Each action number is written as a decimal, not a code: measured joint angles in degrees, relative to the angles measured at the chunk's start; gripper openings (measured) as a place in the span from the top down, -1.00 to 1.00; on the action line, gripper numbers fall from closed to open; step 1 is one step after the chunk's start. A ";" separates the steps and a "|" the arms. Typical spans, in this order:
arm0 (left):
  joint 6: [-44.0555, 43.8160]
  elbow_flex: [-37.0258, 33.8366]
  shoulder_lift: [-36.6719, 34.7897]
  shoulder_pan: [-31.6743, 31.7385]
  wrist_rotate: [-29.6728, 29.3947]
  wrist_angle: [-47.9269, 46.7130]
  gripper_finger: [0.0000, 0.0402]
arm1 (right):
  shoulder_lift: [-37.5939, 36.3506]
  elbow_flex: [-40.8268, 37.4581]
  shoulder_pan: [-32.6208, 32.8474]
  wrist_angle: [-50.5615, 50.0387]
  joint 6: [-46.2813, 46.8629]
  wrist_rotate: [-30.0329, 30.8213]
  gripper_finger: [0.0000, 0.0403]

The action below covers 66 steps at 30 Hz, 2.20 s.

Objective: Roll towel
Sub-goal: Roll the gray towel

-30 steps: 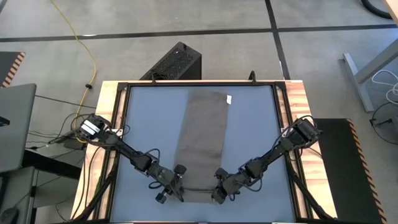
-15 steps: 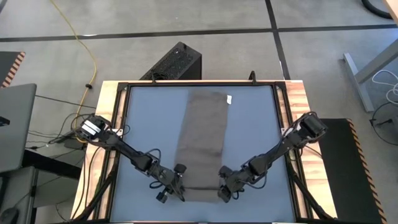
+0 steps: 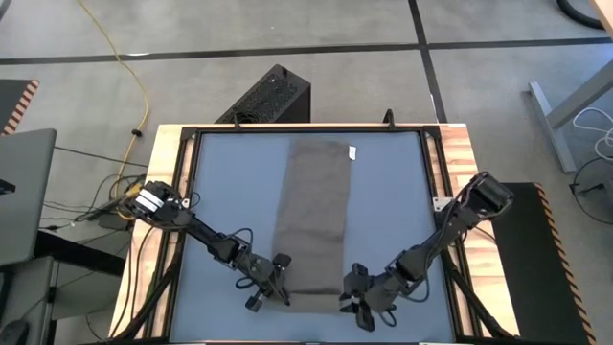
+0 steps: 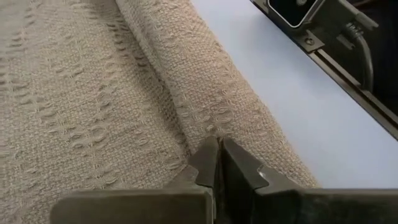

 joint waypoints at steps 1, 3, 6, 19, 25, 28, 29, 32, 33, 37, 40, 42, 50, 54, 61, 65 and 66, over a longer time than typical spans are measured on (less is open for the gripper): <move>-0.16 0.00 0.01 0.27 0.59 0.02 0.99 | 0.47 -0.03 0.58 -0.05 -1.21 1.39 0.09; -0.27 0.00 0.06 0.64 1.59 -0.11 0.99 | 1.26 -0.07 1.23 1.02 -3.02 3.71 0.09; -0.43 0.11 0.08 1.11 2.75 -0.33 0.99 | 1.41 -0.04 1.90 1.61 -4.72 7.35 0.09; -1.18 0.07 0.12 1.58 3.67 -0.33 1.00 | 7.21 0.71 2.50 6.39 -5.80 10.72 0.09; -1.31 0.07 0.15 1.68 4.06 -0.26 1.00 | 9.52 1.55 2.50 3.79 -3.42 11.29 0.10; -1.28 0.04 0.15 1.68 4.07 0.15 0.95 | 10.80 1.59 2.83 3.97 -2.87 11.46 0.11; -1.27 0.04 0.15 1.68 4.09 0.17 0.93 | 11.22 1.66 2.88 4.26 -2.85 11.47 0.11; -1.45 -0.04 0.21 1.68 4.65 1.08 0.84 | 12.34 1.77 3.28 4.52 -2.83 11.91 0.14; -1.60 -0.07 0.14 1.68 5.16 1.27 0.80 | 12.58 1.78 3.43 4.45 -2.83 12.13 0.16; -1.86 -0.09 -1.96 1.72 6.27 0.49 0.70 | 12.81 1.75 3.75 4.08 -2.82 12.67 0.37; -1.60 -0.12 -4.17 1.85 6.36 -1.20 0.66 | 12.86 1.75 3.80 4.11 -2.56 12.10 0.64; -1.21 -0.20 -5.91 2.04 6.54 -2.30 0.65 | 12.88 1.73 3.83 4.23 -2.15 10.94 0.81; -0.40 -0.15 -9.12 2.31 6.32 -2.55 0.64 | 12.91 1.59 2.95 4.36 15.01 6.48 0.85; -0.40 -0.11 -9.05 2.31 6.30 -2.61 0.64 | 12.98 1.53 2.72 7.29 19.63 5.07 0.86; -0.16 -0.04 -9.01 1.93 6.19 -2.01 0.64 | 12.97 1.13 2.70 7.13 28.61 3.88 0.86; 0.73 -0.04 -9.02 0.06 4.54 -1.81 0.65 | 12.90 0.50 2.70 6.89 31.79 3.88 0.85; 0.97 -0.04 -9.01 -0.46 3.30 -1.81 0.64 | 12.90 0.50 2.70 6.91 31.79 3.88 0.85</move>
